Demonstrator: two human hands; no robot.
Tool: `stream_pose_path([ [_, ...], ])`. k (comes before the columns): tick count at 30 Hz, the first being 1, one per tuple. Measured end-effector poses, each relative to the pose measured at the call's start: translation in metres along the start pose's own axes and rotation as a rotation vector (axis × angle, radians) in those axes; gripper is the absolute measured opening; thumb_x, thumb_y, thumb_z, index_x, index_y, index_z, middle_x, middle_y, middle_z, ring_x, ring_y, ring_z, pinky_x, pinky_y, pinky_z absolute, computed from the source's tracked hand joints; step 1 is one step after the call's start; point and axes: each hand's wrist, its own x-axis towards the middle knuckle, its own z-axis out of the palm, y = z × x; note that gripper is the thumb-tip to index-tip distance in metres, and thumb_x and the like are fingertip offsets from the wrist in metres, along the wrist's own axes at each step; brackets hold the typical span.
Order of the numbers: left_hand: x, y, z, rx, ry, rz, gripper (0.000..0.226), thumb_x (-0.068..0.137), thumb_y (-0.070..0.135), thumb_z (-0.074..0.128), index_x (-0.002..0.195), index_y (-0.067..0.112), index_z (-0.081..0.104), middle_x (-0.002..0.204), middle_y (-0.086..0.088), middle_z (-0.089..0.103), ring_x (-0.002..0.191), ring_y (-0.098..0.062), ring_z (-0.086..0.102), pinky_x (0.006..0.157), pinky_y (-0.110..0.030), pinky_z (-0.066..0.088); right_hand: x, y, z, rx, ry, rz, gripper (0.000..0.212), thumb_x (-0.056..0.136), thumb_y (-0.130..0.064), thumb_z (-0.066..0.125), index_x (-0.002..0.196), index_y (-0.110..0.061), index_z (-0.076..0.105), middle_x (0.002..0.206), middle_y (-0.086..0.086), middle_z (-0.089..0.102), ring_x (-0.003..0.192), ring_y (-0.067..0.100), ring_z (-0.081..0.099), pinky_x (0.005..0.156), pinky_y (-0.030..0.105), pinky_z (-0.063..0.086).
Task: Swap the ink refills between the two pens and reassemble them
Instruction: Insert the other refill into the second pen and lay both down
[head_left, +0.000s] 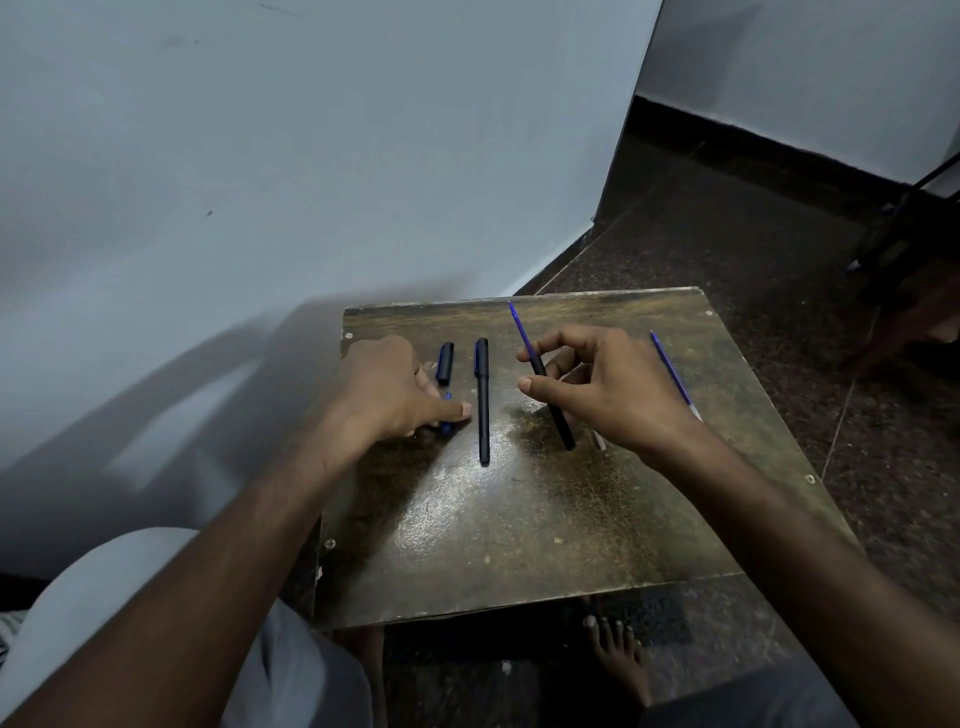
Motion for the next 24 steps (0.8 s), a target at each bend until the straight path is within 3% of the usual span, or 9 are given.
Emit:
stream_pose_path([
  [3,-0.001,-0.001,-0.002,0.003,0.000,0.011,0.052,0.074,0.072,0.086,0.057,0.023,0.081,0.055,0.009,0.076,0.041,0.002,0.064,0.062,-0.023,0.055,-0.001,-0.001,0.000,0.023,-0.005,0.005,0.022,0.088,-0.031,0.090,0.108,-0.030,0.081,0.070,-0.010,0.072,0.057,-0.006,0.061,0.054,0.009,0.047],
  [6,0.000,-0.002,-0.007,-0.079,0.143,0.071,0.052,0.083,0.068,0.081,0.058,0.023,0.077,0.058,0.007,0.076,0.056,-0.011,0.072,0.068,-0.032,0.062,-0.002,-0.002,0.000,0.074,-0.012,0.010,0.022,0.088,-0.028,0.090,0.109,-0.028,0.081,0.070,-0.009,0.071,0.054,-0.007,0.061,0.051,0.010,0.048],
  [9,-0.003,0.007,-0.009,-0.347,0.300,0.224,0.028,0.087,0.061,0.080,0.073,0.037,0.079,0.070,0.027,0.076,0.066,0.006,0.072,0.063,-0.017,0.053,-0.001,-0.002,0.002,0.117,-0.028,0.017,0.022,0.089,-0.025,0.089,0.109,-0.026,0.081,0.071,-0.008,0.071,0.055,-0.007,0.062,0.052,0.012,0.050],
  [10,-0.005,0.014,-0.008,-0.430,0.289,0.277,0.020,0.088,0.060,0.080,0.078,0.043,0.080,0.076,0.032,0.077,0.072,0.011,0.072,0.063,-0.009,0.049,-0.001,-0.002,0.003,0.134,-0.035,0.019,0.022,0.089,-0.025,0.089,0.109,-0.025,0.081,0.071,-0.008,0.070,0.055,-0.006,0.062,0.053,0.014,0.051],
  [12,-0.008,0.026,0.000,-0.572,0.213,0.330,0.013,0.089,0.059,0.080,0.087,0.046,0.082,0.083,0.030,0.079,0.078,0.014,0.072,0.065,-0.008,0.049,-0.002,-0.003,0.005,0.149,-0.054,0.019,0.023,0.089,-0.024,0.089,0.110,-0.025,0.080,0.072,-0.007,0.070,0.058,-0.002,0.064,0.055,0.018,0.053],
  [17,0.000,0.037,0.017,-0.706,0.186,0.339,0.014,0.090,0.046,0.085,0.089,0.033,0.084,0.079,0.020,0.082,0.074,0.012,0.072,0.062,-0.002,0.047,-0.001,-0.001,0.008,0.134,-0.067,-0.016,0.022,0.089,-0.026,0.090,0.108,-0.029,0.079,0.073,-0.005,0.073,0.058,0.005,0.068,0.055,0.020,0.054],
  [24,0.013,0.033,0.005,-1.071,0.281,0.210,0.010,0.093,0.040,0.085,0.093,0.030,0.083,0.077,0.015,0.078,0.067,0.003,0.066,0.054,-0.017,0.051,-0.004,0.002,0.007,0.119,-0.108,0.053,0.022,0.088,-0.027,0.090,0.108,-0.030,0.080,0.073,-0.007,0.073,0.063,0.007,0.072,0.056,0.020,0.056],
])
